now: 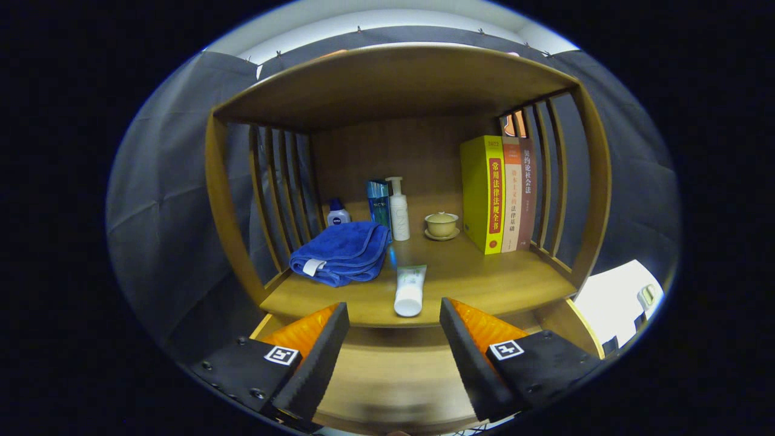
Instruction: Pull open the drawer, take out the items inside it, and place them on the countertop above the cabinet.
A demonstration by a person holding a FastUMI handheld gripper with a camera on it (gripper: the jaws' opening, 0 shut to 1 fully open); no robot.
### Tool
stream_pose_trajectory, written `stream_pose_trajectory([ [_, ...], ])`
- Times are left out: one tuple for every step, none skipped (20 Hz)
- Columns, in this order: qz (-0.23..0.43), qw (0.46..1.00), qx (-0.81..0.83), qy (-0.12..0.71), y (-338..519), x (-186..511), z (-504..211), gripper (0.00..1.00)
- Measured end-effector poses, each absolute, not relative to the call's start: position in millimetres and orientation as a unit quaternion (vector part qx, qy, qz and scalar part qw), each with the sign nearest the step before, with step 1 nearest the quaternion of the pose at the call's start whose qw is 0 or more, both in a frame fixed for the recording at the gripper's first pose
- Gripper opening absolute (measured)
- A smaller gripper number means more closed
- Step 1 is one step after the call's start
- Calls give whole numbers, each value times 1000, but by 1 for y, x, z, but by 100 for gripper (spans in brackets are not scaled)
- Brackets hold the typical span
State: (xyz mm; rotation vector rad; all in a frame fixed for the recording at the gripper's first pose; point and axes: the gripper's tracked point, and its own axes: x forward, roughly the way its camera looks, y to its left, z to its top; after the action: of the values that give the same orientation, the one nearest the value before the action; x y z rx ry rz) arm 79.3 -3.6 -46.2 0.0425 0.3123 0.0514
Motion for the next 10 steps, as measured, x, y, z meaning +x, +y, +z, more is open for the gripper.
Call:
stream_pose_trajectory([
  [27,988,23,147,-3,70,-48,99],
  [25,991,25,132,-2,61,-46,99],
  [22,992,23,126,-5,46,-47,99],
  [16,993,21,119,-7,35,-51,98],
  [12,993,20,116,-9,25,-55,98],
  [11,993,20,117,-9,11,-61,98],
  [8,993,21,119,-10,-1,-65,98],
  [7,992,22,122,-9,-12,-71,98],
  [6,992,23,122,-10,-20,-76,98],
  [7,992,23,127,-9,-29,-82,98],
])
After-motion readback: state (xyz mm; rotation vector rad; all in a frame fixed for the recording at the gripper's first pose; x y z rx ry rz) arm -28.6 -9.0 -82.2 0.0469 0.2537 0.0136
